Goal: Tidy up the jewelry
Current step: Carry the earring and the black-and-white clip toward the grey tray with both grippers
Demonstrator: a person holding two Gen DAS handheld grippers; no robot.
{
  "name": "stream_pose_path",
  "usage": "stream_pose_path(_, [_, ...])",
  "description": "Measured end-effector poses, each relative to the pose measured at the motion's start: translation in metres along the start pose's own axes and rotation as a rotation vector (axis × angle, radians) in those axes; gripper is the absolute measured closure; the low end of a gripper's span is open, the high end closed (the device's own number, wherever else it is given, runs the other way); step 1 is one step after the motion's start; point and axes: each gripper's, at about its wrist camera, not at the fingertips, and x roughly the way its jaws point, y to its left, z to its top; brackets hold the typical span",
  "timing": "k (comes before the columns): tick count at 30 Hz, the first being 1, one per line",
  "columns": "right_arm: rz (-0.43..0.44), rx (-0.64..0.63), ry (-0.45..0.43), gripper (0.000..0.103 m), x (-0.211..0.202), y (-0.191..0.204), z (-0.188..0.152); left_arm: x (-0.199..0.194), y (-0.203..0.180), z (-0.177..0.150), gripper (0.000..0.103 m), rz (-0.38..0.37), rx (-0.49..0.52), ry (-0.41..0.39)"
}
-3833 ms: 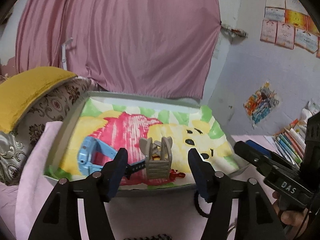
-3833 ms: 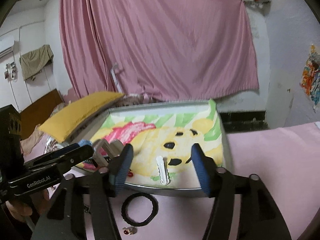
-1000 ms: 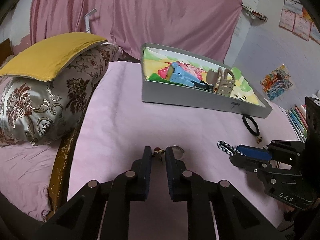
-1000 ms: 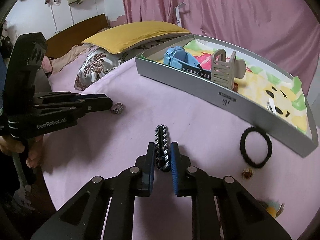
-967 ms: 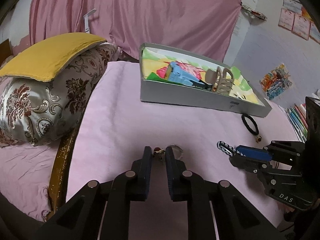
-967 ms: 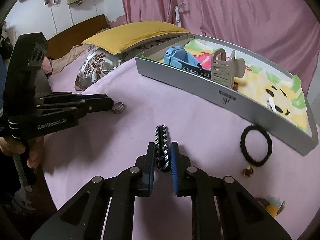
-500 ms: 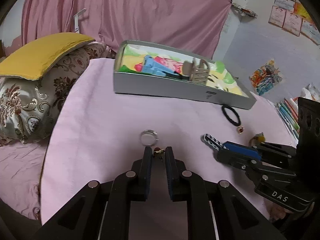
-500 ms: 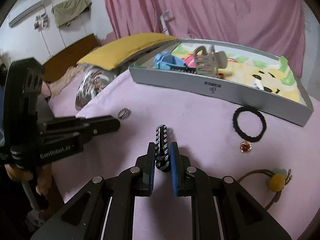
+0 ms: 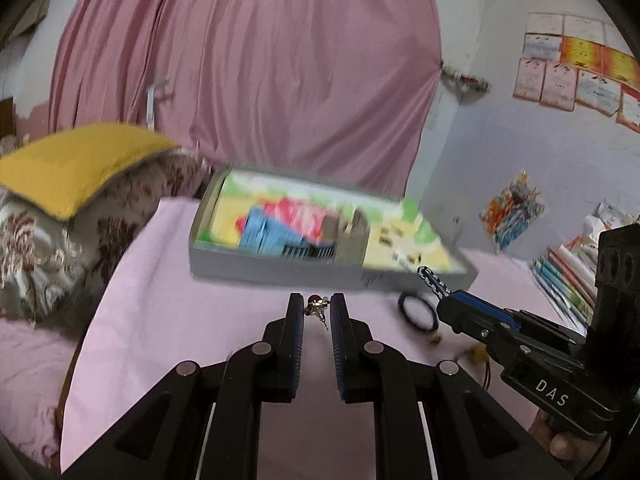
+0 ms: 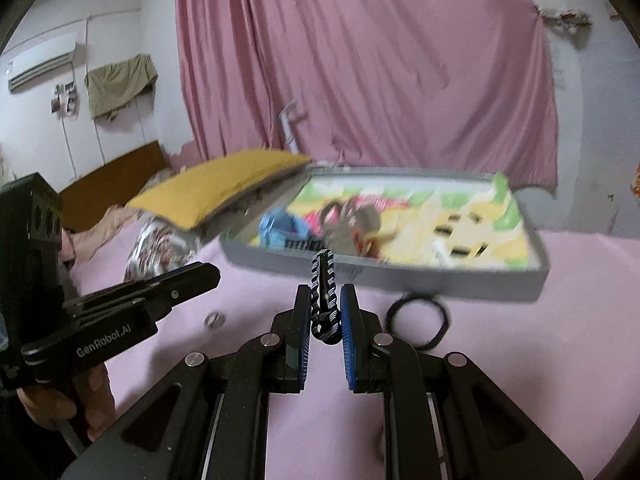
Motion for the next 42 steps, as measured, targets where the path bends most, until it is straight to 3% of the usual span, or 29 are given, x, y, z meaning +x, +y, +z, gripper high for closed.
stream_pose_path(12, [-0.097, -0.043, -0.192, 0.090, -0.006, -0.028, 0.045, 0.020, -0.037, 0.039, 0.090, 0.001, 0.066, -0.184])
stream_pose_path(22, [-0.165, -0.023, -0.207, 0.090, 0.011, -0.066, 0.062, 0.054, -0.058, 0.057, 0.090, -0.006, 0.095, -0.256])
stream_pose_path(29, [-0.179, 0.011, -0.128, 0.090, 0.033, -0.089, 0.066, 0.088, -0.076, 0.062, 0.090, -0.028, 0.133, -0.187])
stream_pose_path(42, [-0.088, 0.146, 0.113, 0.090, 0.079, -0.124, 0.047, 0.132, -0.090, 0.054, 0.090, -0.061, 0.136, 0.111])
